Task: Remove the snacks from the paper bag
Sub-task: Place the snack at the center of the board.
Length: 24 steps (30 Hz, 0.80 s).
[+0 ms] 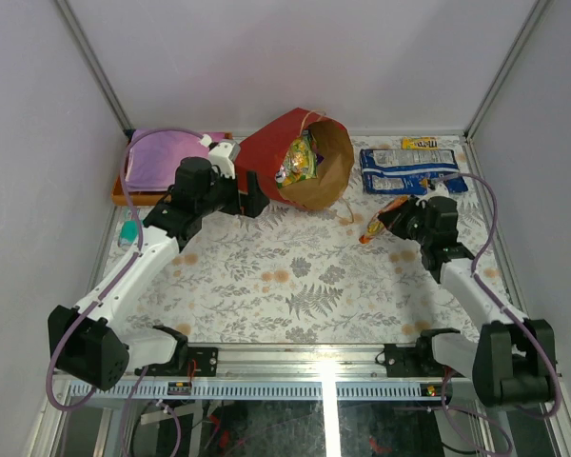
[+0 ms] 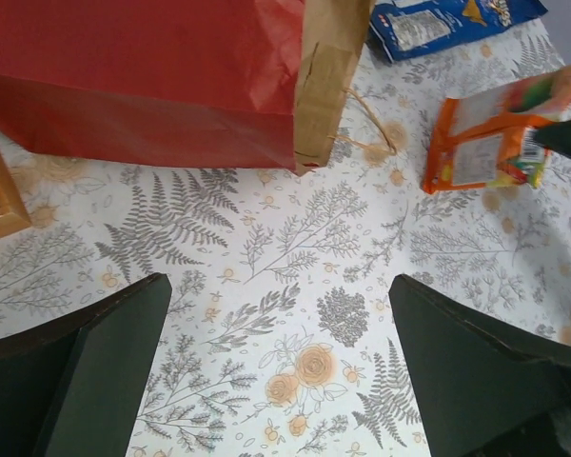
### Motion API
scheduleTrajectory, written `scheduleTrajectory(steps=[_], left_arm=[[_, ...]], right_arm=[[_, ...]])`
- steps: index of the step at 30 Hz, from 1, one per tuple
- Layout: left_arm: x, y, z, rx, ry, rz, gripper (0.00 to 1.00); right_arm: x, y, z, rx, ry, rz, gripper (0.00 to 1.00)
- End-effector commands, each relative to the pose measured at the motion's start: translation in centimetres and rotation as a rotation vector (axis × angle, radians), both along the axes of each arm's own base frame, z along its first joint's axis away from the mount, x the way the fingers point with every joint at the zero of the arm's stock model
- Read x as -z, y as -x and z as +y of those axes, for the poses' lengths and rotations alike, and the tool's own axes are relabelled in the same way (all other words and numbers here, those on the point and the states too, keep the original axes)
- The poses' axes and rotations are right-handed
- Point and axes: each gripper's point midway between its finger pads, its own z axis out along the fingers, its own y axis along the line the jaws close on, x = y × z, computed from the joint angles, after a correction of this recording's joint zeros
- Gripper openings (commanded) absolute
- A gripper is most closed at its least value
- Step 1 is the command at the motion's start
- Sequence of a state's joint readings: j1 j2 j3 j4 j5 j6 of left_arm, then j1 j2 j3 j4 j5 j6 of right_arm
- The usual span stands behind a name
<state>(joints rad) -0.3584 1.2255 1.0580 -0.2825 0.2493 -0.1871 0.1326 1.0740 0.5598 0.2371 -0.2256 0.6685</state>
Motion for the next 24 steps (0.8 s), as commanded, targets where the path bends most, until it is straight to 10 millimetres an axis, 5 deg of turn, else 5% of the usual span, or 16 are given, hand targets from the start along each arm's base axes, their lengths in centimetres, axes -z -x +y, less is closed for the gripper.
scheduleTrajectory(steps=[1,6,11,20,24], left_arm=[[-1.6,-0.1,-1.3,0.06,0.065,-0.029,1.0],[-1.6,-0.2,-1.1,0.046,0.06,-0.034,1.0],[-1.4,-0.1,-1.3,0.058,0.068,-0.023,1.0],[-0.9,0.1,-1.5,0.07,0.067,-0.003,1.0],[-0.6,0.3,-1.2,0.066,0.05,0.006,1.0]], right_arm=[[0.9,-0.4,-2.1,-0.008,-0.12,0.106,0.0],[1.0,0.6,-8.8,0.25,-0.08,0.133,0.0],[2.3,3.7,-14.9,0.536,-0.059,0.161,0.0],[9.4,7.3,-18.5,0.812,-0.197,0.316,0.0],[12.0,8.5,-18.4,0.879,-0.317,0.427,0.0]])
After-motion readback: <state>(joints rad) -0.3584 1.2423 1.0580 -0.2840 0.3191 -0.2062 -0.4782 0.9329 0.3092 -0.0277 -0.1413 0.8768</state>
